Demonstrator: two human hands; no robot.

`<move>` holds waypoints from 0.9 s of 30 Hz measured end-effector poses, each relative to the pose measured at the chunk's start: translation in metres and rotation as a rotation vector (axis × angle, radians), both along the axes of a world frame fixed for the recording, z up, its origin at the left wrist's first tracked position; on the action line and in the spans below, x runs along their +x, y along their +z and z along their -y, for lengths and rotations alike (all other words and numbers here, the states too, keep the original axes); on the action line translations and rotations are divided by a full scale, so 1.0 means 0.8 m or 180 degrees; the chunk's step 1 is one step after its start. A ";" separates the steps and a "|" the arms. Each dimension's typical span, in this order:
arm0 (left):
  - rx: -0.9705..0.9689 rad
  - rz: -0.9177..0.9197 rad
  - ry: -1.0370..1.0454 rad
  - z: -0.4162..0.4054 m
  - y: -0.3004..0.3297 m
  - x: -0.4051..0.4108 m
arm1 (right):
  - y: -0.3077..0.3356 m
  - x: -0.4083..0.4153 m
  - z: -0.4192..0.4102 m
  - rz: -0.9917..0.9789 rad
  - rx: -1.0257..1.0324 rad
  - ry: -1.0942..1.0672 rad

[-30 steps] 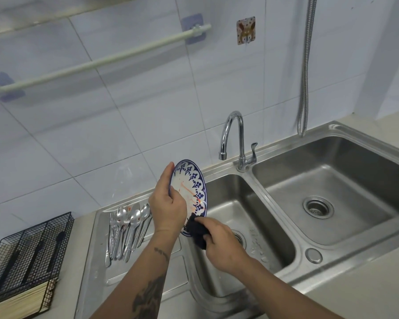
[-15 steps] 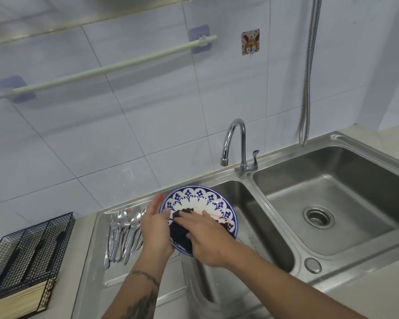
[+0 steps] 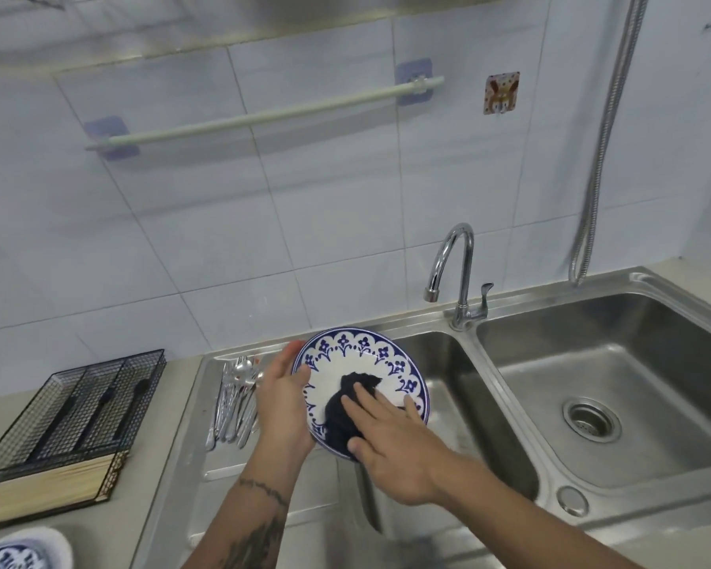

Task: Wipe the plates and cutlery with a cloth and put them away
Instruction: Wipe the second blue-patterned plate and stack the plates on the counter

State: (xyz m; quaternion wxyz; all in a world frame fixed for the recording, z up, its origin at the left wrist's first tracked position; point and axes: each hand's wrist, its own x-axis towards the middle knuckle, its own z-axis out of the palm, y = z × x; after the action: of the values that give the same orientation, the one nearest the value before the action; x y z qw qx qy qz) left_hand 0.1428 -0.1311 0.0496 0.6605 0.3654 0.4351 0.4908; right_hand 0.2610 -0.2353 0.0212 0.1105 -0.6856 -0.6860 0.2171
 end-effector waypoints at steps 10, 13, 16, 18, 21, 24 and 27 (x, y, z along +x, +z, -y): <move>0.0024 0.0246 -0.0151 -0.008 0.013 -0.033 | 0.015 0.015 -0.045 0.1597 0.0948 -0.0483; 0.0015 0.0304 -0.0271 -0.020 0.014 -0.046 | 0.027 -0.005 -0.045 0.1357 0.1253 -0.0219; 0.0007 0.0307 -0.0339 -0.021 0.015 -0.052 | 0.029 -0.019 -0.050 0.0782 0.1070 -0.0187; 0.0024 0.0317 -0.0344 -0.024 0.014 -0.063 | 0.029 -0.027 -0.049 0.0754 0.0934 -0.0439; 0.0056 0.0424 -0.0329 -0.037 0.013 -0.085 | 0.028 -0.062 -0.040 0.0698 0.0662 -0.0745; 0.0089 0.0479 -0.0265 -0.050 0.009 -0.099 | 0.025 -0.107 -0.023 0.0409 0.0460 -0.0524; -0.0050 0.0565 -0.0331 -0.050 0.003 -0.106 | 0.024 -0.135 -0.024 -0.0073 0.0457 -0.0072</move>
State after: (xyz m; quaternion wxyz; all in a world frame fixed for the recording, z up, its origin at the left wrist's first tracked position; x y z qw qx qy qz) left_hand 0.0578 -0.0909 0.0523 0.7239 0.3374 0.3592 0.4828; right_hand 0.1533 -0.2164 0.0406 0.1697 -0.6811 -0.6908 0.1738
